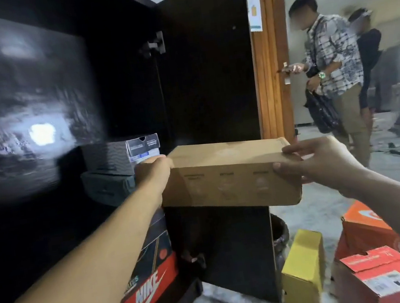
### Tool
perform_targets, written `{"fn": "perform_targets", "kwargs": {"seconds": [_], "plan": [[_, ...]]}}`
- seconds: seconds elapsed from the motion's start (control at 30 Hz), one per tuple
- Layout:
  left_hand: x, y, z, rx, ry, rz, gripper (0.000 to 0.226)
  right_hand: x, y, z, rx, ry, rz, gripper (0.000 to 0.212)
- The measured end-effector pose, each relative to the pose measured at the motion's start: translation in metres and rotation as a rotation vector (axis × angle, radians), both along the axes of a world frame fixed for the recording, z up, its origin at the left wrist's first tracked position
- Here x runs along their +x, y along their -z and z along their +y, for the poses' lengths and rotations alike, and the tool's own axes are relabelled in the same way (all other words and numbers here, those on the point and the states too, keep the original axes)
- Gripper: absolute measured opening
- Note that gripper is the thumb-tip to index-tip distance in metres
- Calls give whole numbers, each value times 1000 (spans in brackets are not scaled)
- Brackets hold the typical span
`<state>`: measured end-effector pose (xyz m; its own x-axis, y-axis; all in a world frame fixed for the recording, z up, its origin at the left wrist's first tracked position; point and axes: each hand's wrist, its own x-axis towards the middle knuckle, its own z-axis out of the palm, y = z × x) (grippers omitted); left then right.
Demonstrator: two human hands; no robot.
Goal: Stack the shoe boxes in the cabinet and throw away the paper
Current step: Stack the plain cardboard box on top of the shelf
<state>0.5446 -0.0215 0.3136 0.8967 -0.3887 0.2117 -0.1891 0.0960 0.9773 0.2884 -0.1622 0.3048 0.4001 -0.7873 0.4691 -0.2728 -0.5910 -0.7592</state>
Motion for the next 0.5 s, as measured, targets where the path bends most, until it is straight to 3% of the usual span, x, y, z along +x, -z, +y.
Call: {"fn": "perform_targets", "kwargs": {"seconds": [0.13,0.37,0.5], "plan": [[31,-38,5,-59,-46,-53,5,38,-30,1,-98,-21,-25,57],[82,-83,19,35,-39,-300,54,106,-71,0,-210,-176,-103,54],[115,-111,16,22,-97,-370,58,143,-96,-8,-255,-172,-165,52]]}}
